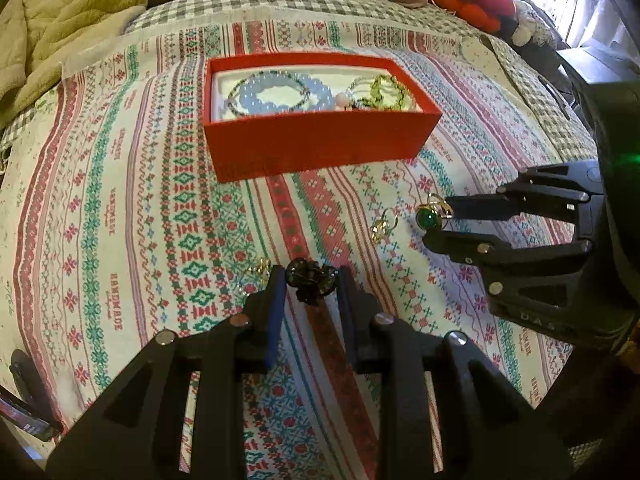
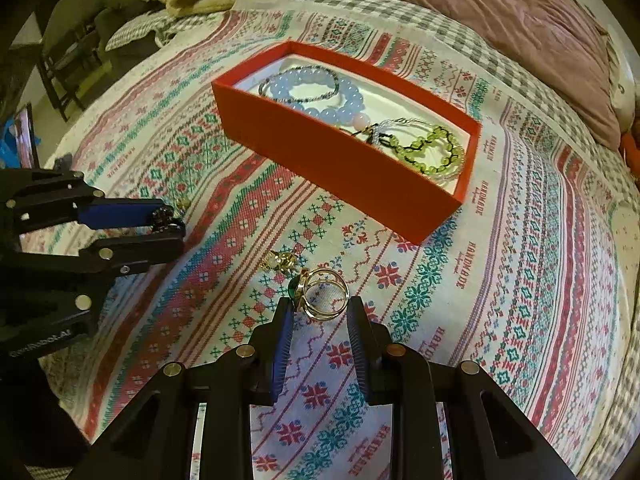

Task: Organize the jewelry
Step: 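Carry both rings over the red box and open both grippers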

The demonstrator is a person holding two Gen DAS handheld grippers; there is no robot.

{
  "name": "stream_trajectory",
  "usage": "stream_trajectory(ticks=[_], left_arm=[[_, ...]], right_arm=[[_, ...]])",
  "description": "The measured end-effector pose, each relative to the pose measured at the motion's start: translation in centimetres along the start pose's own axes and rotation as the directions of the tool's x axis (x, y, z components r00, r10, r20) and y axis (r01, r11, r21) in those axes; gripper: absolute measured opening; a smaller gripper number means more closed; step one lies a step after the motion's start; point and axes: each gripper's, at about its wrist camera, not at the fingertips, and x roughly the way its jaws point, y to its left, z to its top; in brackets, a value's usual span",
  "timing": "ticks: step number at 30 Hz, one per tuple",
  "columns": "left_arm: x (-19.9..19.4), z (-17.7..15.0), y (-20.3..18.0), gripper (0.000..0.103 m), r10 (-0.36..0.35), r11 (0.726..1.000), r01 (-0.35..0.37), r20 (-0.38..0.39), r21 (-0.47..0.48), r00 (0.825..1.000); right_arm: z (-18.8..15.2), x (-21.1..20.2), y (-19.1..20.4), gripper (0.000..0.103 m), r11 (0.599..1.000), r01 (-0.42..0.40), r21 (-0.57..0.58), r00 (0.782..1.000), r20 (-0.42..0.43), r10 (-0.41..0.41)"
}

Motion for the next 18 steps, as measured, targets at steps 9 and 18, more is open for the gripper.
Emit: stream_trajectory(ticks=[9,18], left_arm=[[-2.4,2.4,0.9,0.028,-0.003,1.0,0.005,0.08,-0.026,0.997],[-2.6,6.0,1.6,0.028,-0.031,0.998,0.039,0.16,-0.05,0.987]], right_arm=[[1.5,-2.3,-1.4,0.028,0.997,-0.018,0.078,0.999,0.05,0.015],[3.9,-4.1,-3.9,0.028,0.98,-0.03,0.196,0.992,0.129,0.004]])
